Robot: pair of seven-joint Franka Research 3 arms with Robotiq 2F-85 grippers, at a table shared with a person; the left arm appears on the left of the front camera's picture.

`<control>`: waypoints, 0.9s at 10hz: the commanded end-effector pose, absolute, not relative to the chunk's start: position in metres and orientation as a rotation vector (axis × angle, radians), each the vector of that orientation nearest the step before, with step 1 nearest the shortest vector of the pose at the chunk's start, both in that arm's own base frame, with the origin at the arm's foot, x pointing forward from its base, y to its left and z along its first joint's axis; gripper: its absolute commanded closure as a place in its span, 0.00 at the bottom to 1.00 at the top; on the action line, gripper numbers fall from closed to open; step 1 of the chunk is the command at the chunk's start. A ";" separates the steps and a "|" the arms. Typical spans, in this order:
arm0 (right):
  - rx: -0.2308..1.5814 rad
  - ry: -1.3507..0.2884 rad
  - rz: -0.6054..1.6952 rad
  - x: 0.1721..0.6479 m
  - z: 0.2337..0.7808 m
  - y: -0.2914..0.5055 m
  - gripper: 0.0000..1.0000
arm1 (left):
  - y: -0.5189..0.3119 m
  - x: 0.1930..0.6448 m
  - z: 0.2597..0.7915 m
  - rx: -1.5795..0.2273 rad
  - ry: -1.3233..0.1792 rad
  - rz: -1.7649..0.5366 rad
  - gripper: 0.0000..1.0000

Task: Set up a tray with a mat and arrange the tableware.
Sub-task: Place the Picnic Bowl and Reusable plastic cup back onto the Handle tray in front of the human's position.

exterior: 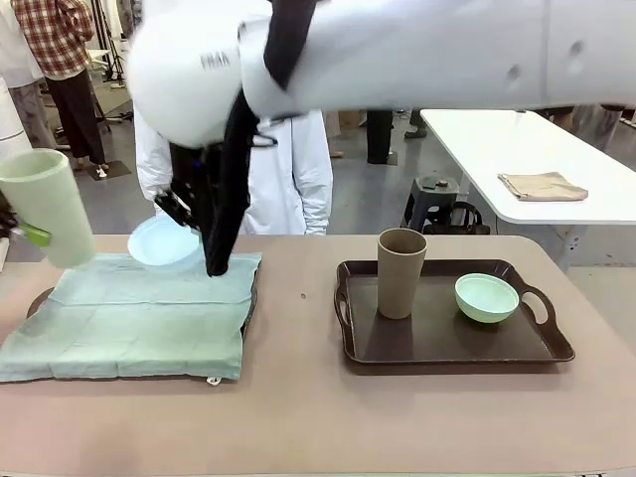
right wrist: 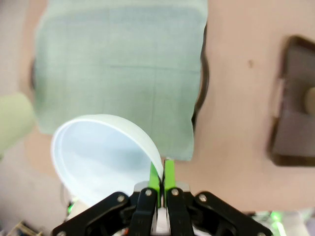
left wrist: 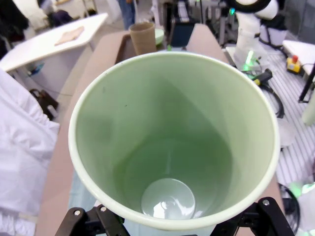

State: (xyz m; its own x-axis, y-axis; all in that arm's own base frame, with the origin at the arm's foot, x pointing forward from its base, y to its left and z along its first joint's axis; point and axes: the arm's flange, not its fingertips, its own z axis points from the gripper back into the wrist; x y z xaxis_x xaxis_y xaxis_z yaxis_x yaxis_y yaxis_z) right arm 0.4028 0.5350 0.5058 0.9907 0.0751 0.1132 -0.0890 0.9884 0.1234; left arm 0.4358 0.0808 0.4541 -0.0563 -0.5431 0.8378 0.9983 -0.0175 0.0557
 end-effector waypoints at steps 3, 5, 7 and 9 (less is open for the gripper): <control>0.133 -0.087 0.078 0.435 0.437 0.536 0.96 | 0.067 0.470 0.405 -0.819 -0.780 -1.448 0.15; 0.161 -0.066 0.073 0.439 0.431 0.533 0.96 | 0.070 0.472 0.388 -0.940 -0.769 -1.450 0.15; 0.121 -0.072 0.064 0.441 0.427 0.537 0.96 | 0.064 0.464 0.390 -0.819 -0.747 -1.450 0.15; 0.121 -0.072 0.064 0.441 0.427 0.537 0.96 | 0.064 0.464 0.390 -0.819 -0.747 -1.450 0.15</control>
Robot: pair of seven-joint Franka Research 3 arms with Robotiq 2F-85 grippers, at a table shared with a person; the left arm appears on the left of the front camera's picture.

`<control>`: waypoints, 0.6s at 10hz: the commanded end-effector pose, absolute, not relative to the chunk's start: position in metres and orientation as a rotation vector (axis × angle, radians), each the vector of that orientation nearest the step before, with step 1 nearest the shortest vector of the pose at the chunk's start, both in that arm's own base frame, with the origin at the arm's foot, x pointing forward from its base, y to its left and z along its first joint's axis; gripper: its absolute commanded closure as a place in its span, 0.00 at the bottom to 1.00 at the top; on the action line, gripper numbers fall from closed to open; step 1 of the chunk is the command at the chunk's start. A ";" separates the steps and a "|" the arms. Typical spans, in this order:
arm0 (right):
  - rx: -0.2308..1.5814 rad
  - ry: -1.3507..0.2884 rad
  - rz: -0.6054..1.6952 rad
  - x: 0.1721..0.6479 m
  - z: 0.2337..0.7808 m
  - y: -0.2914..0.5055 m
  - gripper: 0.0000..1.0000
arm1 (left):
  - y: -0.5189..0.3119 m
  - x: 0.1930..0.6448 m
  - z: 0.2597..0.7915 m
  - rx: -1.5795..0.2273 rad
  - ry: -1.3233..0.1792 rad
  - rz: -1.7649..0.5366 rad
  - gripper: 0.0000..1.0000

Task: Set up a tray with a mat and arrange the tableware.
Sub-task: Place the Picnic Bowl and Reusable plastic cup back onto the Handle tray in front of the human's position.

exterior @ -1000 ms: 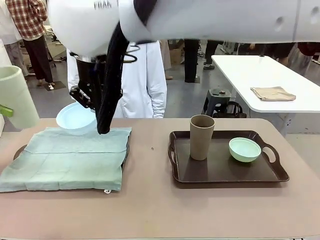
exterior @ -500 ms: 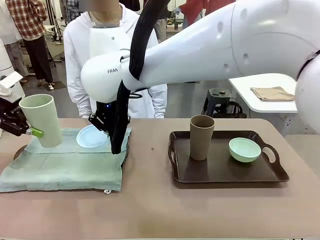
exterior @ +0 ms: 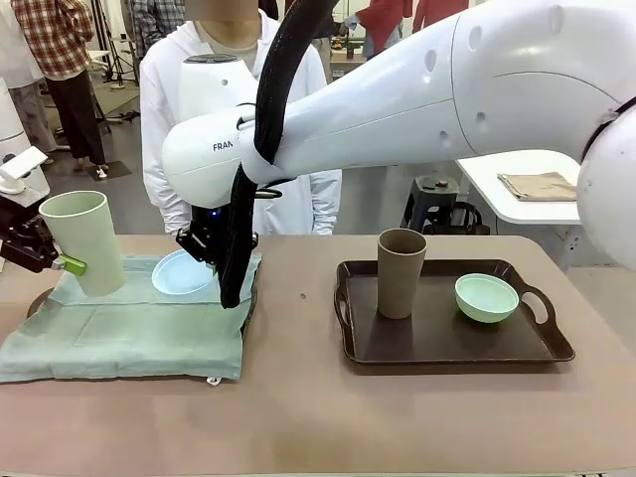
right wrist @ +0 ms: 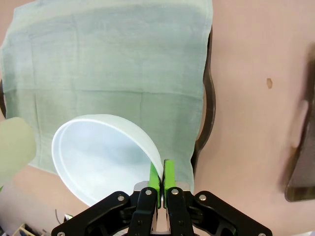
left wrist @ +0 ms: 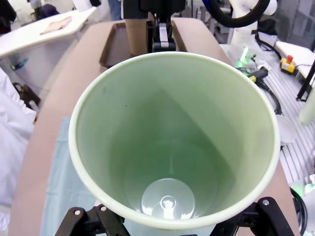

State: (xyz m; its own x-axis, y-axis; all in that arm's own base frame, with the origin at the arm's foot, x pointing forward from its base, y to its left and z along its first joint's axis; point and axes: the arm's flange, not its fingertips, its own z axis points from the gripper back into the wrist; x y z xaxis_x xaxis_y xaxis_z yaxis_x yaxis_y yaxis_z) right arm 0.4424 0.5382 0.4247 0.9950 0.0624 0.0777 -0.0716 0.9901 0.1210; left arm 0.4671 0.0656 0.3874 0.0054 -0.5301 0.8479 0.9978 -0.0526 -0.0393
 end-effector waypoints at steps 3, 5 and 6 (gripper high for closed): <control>0.123 -0.089 0.100 0.449 0.408 0.543 0.96 | 0.061 0.471 0.362 -0.845 -0.822 -1.539 0.15; 0.107 -0.095 0.098 0.456 0.391 0.546 0.96 | 0.056 0.472 0.343 -0.820 -0.876 -1.584 0.15; 0.114 -0.084 0.100 0.461 0.381 0.548 0.96 | 0.054 0.473 0.335 -0.821 -0.886 -1.599 0.15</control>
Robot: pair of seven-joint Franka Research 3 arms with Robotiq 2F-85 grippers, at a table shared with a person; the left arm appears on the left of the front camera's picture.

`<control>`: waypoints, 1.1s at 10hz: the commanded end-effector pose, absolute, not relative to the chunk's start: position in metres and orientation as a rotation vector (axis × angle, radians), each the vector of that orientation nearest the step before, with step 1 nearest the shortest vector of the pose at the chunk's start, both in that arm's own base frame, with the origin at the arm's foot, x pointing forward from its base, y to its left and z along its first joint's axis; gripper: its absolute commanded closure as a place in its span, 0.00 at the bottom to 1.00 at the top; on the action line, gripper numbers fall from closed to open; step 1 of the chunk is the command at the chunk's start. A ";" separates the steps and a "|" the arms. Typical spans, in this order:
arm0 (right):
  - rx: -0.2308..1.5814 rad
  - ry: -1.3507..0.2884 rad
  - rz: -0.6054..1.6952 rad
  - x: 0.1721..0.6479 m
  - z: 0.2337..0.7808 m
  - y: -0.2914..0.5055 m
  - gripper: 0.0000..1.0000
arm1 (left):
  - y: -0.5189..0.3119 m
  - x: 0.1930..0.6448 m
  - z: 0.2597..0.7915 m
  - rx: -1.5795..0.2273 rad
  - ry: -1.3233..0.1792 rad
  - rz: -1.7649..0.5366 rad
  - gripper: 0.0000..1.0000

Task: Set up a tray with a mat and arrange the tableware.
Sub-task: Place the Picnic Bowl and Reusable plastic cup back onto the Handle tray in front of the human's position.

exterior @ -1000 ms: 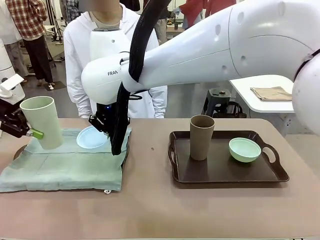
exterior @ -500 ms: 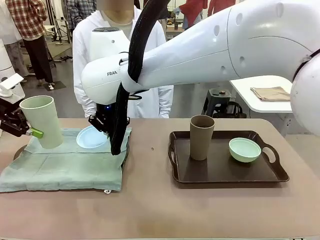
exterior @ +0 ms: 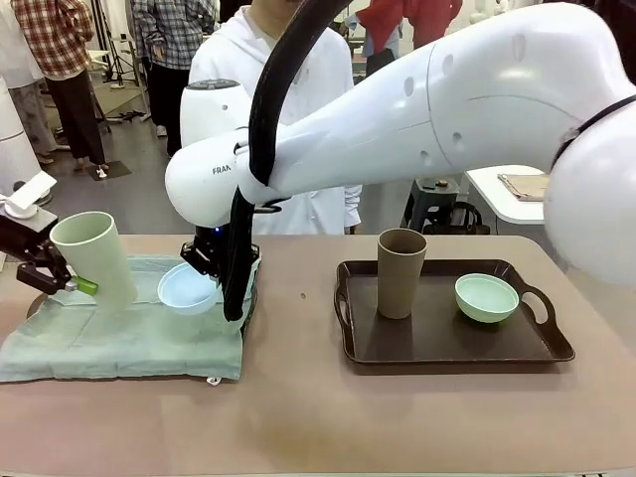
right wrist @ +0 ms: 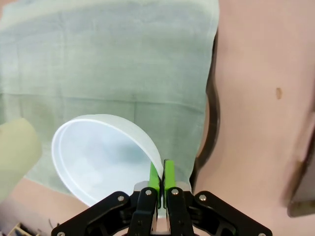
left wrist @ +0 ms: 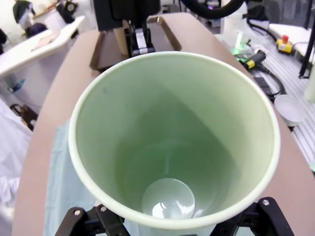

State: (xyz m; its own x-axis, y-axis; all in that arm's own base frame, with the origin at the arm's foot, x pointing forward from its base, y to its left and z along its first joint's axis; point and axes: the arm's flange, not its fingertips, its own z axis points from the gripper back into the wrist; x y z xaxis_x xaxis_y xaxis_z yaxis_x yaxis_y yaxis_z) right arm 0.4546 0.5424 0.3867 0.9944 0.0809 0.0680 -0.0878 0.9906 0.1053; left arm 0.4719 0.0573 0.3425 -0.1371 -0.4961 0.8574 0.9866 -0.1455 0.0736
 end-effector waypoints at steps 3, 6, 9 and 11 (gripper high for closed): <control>0.135 -0.043 0.112 0.470 0.355 0.557 0.96 | 0.048 0.481 0.315 -0.811 -0.882 -1.610 0.15; 0.145 -0.041 0.117 0.476 0.344 0.560 0.96 | 0.047 0.492 0.306 -0.797 -0.867 -1.596 0.15; 0.153 -0.022 0.114 0.477 0.339 0.560 0.96 | 0.047 0.498 0.299 -0.831 -0.841 -1.564 0.15; 0.154 -0.028 0.114 0.479 0.338 0.559 0.96 | 0.048 0.502 0.292 -0.861 -0.811 -1.538 0.07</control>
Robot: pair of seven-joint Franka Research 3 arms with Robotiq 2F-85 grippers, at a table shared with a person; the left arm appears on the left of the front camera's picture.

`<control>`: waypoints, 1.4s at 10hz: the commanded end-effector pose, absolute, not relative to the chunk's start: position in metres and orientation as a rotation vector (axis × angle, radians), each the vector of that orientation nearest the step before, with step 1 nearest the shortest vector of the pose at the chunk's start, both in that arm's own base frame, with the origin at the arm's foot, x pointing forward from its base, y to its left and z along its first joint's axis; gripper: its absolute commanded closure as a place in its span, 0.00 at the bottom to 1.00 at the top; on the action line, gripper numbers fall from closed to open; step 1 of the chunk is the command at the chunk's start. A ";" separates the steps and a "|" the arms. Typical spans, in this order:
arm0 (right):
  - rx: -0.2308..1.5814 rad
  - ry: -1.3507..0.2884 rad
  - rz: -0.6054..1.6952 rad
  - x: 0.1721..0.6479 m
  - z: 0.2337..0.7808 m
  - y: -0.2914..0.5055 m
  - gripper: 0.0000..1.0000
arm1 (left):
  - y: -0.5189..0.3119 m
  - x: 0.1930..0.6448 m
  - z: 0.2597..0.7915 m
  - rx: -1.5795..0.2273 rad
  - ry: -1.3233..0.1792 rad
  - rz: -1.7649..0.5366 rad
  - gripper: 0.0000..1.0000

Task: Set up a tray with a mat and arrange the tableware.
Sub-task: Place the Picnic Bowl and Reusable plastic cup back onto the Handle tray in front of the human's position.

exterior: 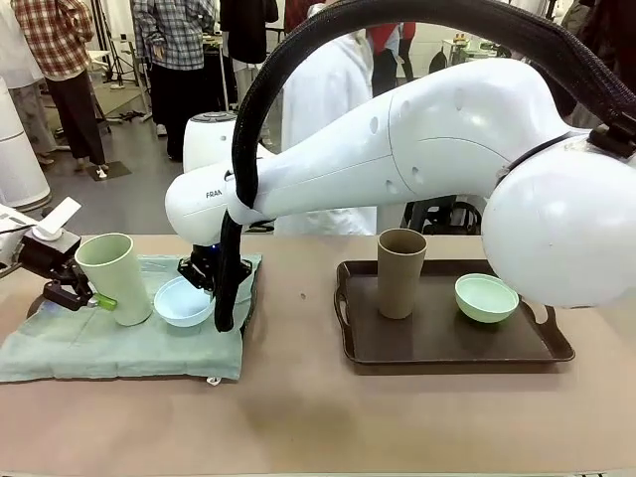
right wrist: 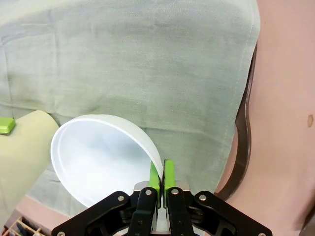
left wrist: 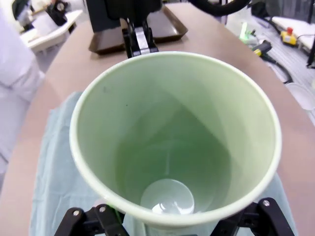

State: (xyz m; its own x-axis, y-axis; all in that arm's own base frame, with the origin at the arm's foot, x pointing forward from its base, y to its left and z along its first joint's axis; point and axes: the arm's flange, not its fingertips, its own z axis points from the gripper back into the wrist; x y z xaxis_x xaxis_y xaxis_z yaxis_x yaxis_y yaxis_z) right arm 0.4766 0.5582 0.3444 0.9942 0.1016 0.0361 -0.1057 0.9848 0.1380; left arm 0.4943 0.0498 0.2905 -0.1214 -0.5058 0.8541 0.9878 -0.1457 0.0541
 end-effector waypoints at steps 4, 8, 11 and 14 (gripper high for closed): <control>0.133 -0.014 0.110 0.474 0.343 0.555 0.30 | 0.049 0.500 0.294 -0.851 -0.761 -1.500 0.00; 0.123 -0.062 0.114 0.457 0.376 0.535 0.00 | 0.071 0.493 0.304 -0.751 -0.579 -1.420 0.00; 0.137 -0.054 0.127 0.445 0.402 0.516 0.18 | 0.084 0.480 0.327 -0.657 -0.410 -1.388 0.00; 0.133 -0.079 0.166 0.418 0.446 0.474 0.18 | 0.067 0.449 0.410 -0.392 -0.178 -1.120 0.00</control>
